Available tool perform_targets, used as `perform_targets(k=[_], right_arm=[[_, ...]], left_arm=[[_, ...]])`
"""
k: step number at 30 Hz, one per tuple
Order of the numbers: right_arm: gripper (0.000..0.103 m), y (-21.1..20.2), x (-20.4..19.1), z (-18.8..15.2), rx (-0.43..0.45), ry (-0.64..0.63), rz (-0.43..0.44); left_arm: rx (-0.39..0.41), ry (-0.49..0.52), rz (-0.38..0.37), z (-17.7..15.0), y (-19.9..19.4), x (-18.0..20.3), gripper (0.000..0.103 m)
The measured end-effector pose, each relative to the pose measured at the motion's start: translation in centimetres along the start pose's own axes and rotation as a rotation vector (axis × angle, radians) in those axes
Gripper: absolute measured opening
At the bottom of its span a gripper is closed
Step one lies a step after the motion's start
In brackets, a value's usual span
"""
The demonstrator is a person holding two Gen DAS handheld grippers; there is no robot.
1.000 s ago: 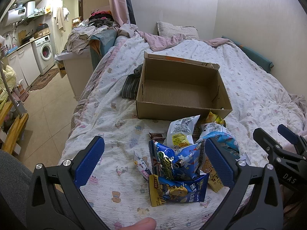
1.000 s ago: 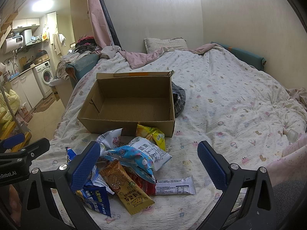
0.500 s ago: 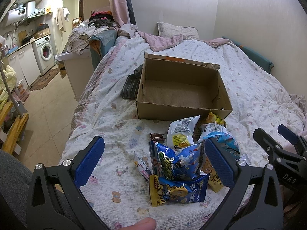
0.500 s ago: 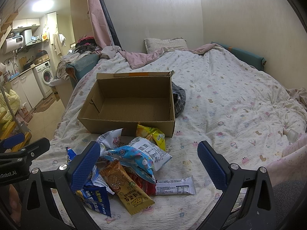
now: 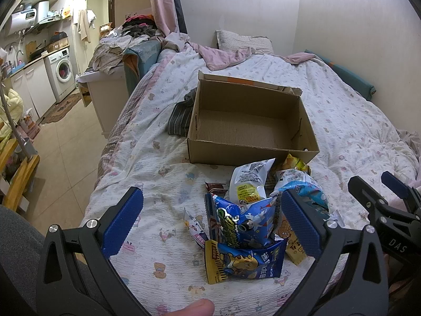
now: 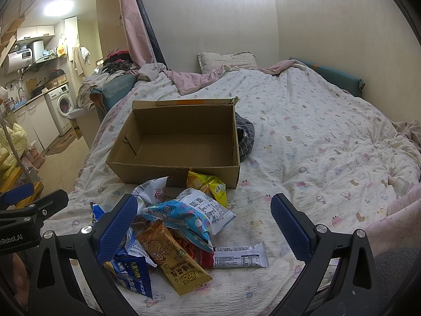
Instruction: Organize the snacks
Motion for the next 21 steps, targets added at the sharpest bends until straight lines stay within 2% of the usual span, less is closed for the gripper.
perform_targets(k=[13,16,21], right_arm=[[0.103,-0.1,1.0,-0.2,-0.009,0.006,-0.010],[0.103,0.0,1.7,-0.4,-0.019,0.016,-0.013],[0.103,0.0,3.2,-0.9,-0.044,0.043,-0.030]], left_arm=[[-0.022,-0.009,-0.004,0.2,0.2,0.0,0.103],[-0.060,-0.023,0.000,-0.1,1.0,-0.2,0.103],[-0.197,-0.112,-0.013,-1.4,3.9,-1.7,0.103]])
Point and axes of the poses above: each gripper's, at about its wrist camera, not at the fingertips, and y roughly the way its jaws point, x to its right, z to its top, the point moved 8 cm from there along y, roughly the way its jaws point, and after that the axes turned 11 degrees about -x, right-handed, at the moved point
